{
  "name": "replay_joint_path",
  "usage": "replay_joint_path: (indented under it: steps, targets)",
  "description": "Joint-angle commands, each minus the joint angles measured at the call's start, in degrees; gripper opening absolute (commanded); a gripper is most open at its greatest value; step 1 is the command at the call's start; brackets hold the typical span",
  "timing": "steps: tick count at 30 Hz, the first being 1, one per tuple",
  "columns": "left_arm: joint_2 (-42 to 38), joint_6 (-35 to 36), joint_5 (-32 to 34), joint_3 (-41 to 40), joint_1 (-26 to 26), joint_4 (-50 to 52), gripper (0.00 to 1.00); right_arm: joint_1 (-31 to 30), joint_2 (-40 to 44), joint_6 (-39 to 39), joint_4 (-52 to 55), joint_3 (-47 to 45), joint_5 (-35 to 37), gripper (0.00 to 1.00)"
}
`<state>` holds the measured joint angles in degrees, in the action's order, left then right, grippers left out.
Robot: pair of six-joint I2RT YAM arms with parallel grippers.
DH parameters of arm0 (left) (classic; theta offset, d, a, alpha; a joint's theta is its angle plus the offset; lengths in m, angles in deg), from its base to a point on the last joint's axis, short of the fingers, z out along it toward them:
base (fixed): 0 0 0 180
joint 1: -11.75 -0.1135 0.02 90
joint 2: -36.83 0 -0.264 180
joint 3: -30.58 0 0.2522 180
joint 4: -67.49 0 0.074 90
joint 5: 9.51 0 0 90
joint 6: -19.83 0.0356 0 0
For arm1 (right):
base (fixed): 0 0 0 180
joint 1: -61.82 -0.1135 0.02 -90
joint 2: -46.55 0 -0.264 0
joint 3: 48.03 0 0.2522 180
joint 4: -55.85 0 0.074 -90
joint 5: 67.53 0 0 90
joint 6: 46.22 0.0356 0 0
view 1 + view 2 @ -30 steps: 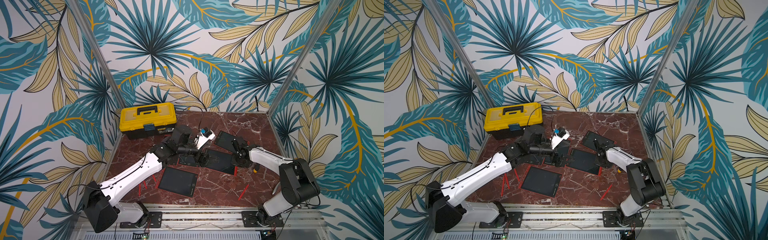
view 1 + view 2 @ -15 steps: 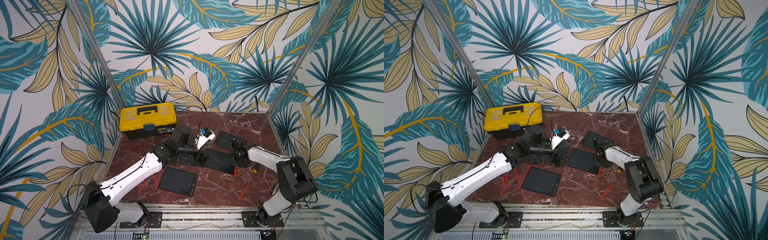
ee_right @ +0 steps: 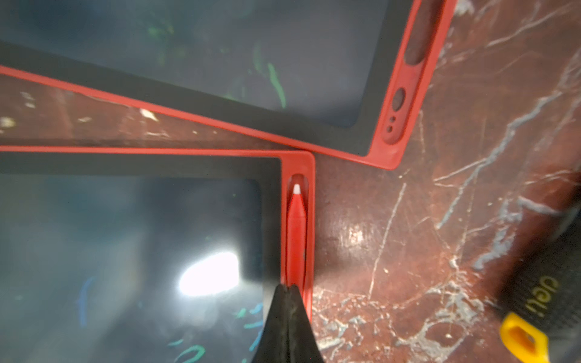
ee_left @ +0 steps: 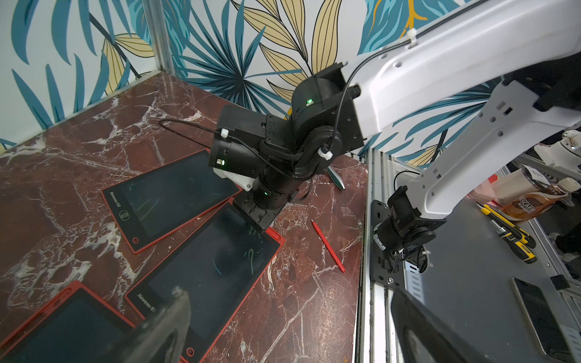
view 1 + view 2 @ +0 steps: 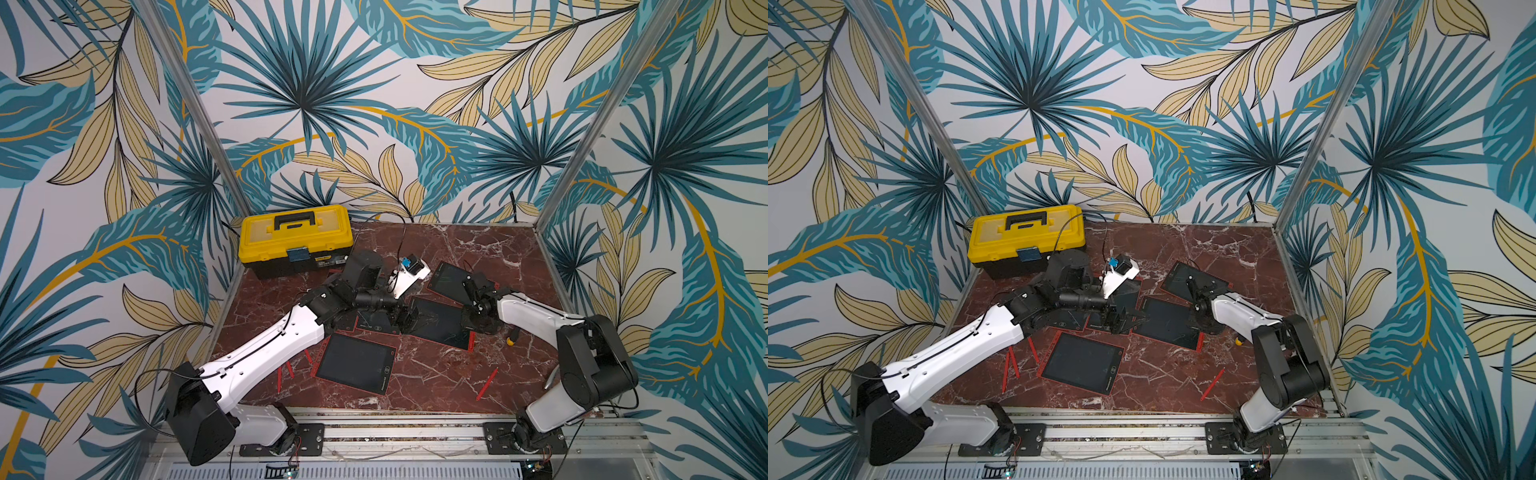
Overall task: Place the stylus back onto the writing tablet
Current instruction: Place the stylus on the writing tablet.
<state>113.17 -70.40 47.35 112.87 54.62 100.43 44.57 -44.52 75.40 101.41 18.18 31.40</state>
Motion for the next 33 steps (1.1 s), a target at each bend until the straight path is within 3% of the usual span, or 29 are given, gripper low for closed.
replay_joint_path:
  steps: [1,8,15,23,33]
  targets:
    - [-0.6,1.2,1.8,-1.6,-0.2,0.3,0.99,0.0,4.1,-1.6,-1.4,-1.9,0.3,0.05]
    - [-0.4,1.0,8.8,-5.3,-0.3,-0.7,1.00,0.1,8.9,1.0,-0.7,-2.7,0.4,0.14]
    - [2.2,1.0,5.1,-3.4,-1.6,-1.1,1.00,0.2,11.3,2.2,-3.2,-2.3,0.4,0.25]
    - [2.3,-2.3,3.1,-0.5,-1.6,-1.1,1.00,0.2,16.5,3.4,-2.8,-6.1,-1.1,0.25]
    - [8.1,0.2,-0.4,7.8,-1.5,0.2,1.00,0.2,24.2,3.9,-1.1,-9.4,0.5,0.26]
